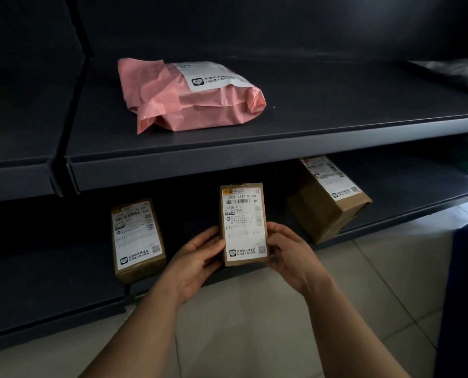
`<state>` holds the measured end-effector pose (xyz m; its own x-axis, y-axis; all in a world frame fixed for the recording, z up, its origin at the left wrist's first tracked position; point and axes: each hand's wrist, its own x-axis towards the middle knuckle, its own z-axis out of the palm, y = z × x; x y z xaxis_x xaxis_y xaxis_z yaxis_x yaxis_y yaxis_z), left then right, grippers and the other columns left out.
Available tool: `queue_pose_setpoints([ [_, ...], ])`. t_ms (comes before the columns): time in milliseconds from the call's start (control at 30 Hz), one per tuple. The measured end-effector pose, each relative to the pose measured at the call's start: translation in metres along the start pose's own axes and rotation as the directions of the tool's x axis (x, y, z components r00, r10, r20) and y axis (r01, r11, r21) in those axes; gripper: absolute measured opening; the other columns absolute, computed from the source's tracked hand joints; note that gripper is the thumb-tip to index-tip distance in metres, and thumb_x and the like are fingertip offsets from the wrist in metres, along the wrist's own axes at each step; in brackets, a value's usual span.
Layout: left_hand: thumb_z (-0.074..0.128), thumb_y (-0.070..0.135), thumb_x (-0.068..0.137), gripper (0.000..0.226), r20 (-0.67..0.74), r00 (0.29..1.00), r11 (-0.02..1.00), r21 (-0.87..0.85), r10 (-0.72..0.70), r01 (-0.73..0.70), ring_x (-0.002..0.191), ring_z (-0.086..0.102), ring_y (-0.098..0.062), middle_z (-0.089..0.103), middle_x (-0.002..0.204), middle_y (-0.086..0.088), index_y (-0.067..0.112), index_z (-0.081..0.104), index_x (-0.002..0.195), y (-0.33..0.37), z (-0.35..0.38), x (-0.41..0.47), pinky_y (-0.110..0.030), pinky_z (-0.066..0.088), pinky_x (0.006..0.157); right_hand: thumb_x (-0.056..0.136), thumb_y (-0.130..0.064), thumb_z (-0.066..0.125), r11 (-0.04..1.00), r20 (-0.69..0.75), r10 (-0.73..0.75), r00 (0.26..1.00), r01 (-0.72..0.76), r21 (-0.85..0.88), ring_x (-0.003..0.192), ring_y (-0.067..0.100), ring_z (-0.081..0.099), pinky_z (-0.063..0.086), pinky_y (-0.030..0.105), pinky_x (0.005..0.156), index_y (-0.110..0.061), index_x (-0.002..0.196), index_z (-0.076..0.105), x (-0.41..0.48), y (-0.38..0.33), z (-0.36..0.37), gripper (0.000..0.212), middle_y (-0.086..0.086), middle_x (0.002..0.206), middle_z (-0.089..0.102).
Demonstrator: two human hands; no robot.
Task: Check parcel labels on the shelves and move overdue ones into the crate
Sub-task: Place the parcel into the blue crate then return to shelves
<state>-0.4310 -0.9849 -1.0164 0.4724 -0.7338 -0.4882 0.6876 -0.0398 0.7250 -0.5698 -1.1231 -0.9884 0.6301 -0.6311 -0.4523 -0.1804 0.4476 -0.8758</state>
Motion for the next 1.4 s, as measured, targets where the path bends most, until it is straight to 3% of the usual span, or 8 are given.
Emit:
queue_pose_setpoints([
  [233,0.065,0.009,0.087,0.04,-0.151,0.988,0.998,0.063,0.038,-0.029,0.104,0.063,-0.016,0.069,0.115,-0.004,0.021,0.059,0.124,0.001,0.005,0.009,-0.038,0.051,0.091,0.099,-0.009,0.045,0.995,-0.083,-0.023,0.996,0.014,-0.097,0.098,0.015,0.069,0.055,0.026,0.077,-0.02,0.116,0.062,0.011,0.005,0.02,0.026,0.004,0.107,0.072],
  [433,0.058,0.013,0.093,0.039,-0.228,0.972,0.99,0.138,0.057,-0.026,0.107,0.059,-0.019,0.065,0.121,-0.005,0.021,0.054,0.131,-0.001,0.008,0.016,-0.035,0.049,0.088,0.1,-0.014,0.042,0.992,-0.12,-0.023,0.993,0.008,-0.123,0.112,0.017,0.064,0.043,0.043,0.107,-0.022,0.124,0.062,0.017,0.011,0.035,0.032,-0.001,0.109,0.073],
  [600,0.056,0.012,0.094,0.042,-0.246,0.968,0.986,0.165,0.049,-0.008,0.115,0.058,-0.023,0.063,0.126,-0.007,0.024,0.051,0.135,-0.002,0.009,0.023,-0.038,0.049,0.094,0.101,-0.012,0.041,0.991,-0.112,0.017,0.994,-0.031,-0.129,0.108,0.01,0.06,0.042,0.031,0.101,-0.034,0.098,0.064,0.015,0.012,0.044,0.032,-0.009,0.103,0.071],
  [800,0.054,0.017,0.095,0.046,-0.329,0.934,0.954,0.297,0.139,-0.038,0.117,0.055,-0.023,0.056,0.135,-0.007,0.022,0.045,0.14,0.009,0.021,0.016,-0.034,0.045,0.094,0.101,-0.012,0.042,0.988,-0.207,-0.021,0.978,-0.01,-0.151,0.136,0.02,0.042,0.032,0.032,0.108,-0.021,0.15,0.033,0.007,-0.005,0.039,0.051,0.003,0.145,0.048],
  [967,0.052,0.013,0.096,0.034,-0.383,0.786,0.844,0.442,0.485,-0.305,0.107,0.055,-0.014,0.057,0.121,0.005,0.022,0.053,0.128,0.028,0.065,0.003,-0.03,0.046,0.089,0.097,-0.011,0.047,0.92,-0.56,-0.391,0.73,0.308,-0.24,0.109,0.014,0.06,0.05,0.028,0.092,-0.02,0.121,0.063,-0.003,-0.047,-0.001,0.03,-0.003,0.117,0.063],
  [1067,0.053,0.012,0.096,0.026,-0.231,0.863,0.856,0.388,0.449,-0.342,0.105,0.058,-0.015,0.061,0.119,0.001,0.022,0.057,0.119,0.024,0.11,0.01,-0.034,0.049,0.095,0.095,-0.014,0.047,0.868,-0.705,-0.495,0.508,0.325,-0.375,0.112,0.018,0.055,0.049,0.033,0.092,-0.019,0.119,0.061,0.005,-0.074,-0.048,0.028,0.002,0.126,0.052],
  [1233,0.049,0.016,0.099,0.05,0.028,0.993,0.957,0.268,0.112,-0.115,0.135,0.041,-0.021,0.042,0.149,-0.006,0.014,0.035,0.146,0.007,0.184,0.036,-0.034,0.033,0.112,0.1,-0.025,0.045,0.976,-0.593,-0.21,0.778,0.127,-0.179,0.133,0.026,0.044,0.037,0.031,0.097,-0.02,0.15,0.032,0.021,-0.087,-0.105,0.052,0.007,0.148,0.043],
  [1400,0.045,0.024,0.1,0.038,0.084,0.996,0.956,0.289,0.021,-0.044,0.112,0.056,-0.018,0.056,0.134,0.0,0.017,0.049,0.137,-0.002,0.207,0.037,-0.025,0.042,0.083,0.099,-0.018,0.043,0.979,-0.507,-0.199,0.839,0.144,-0.146,0.097,0.014,0.06,0.047,0.018,0.072,-0.008,0.135,0.053,0.007,-0.074,-0.099,0.038,0.01,0.126,0.062],
])
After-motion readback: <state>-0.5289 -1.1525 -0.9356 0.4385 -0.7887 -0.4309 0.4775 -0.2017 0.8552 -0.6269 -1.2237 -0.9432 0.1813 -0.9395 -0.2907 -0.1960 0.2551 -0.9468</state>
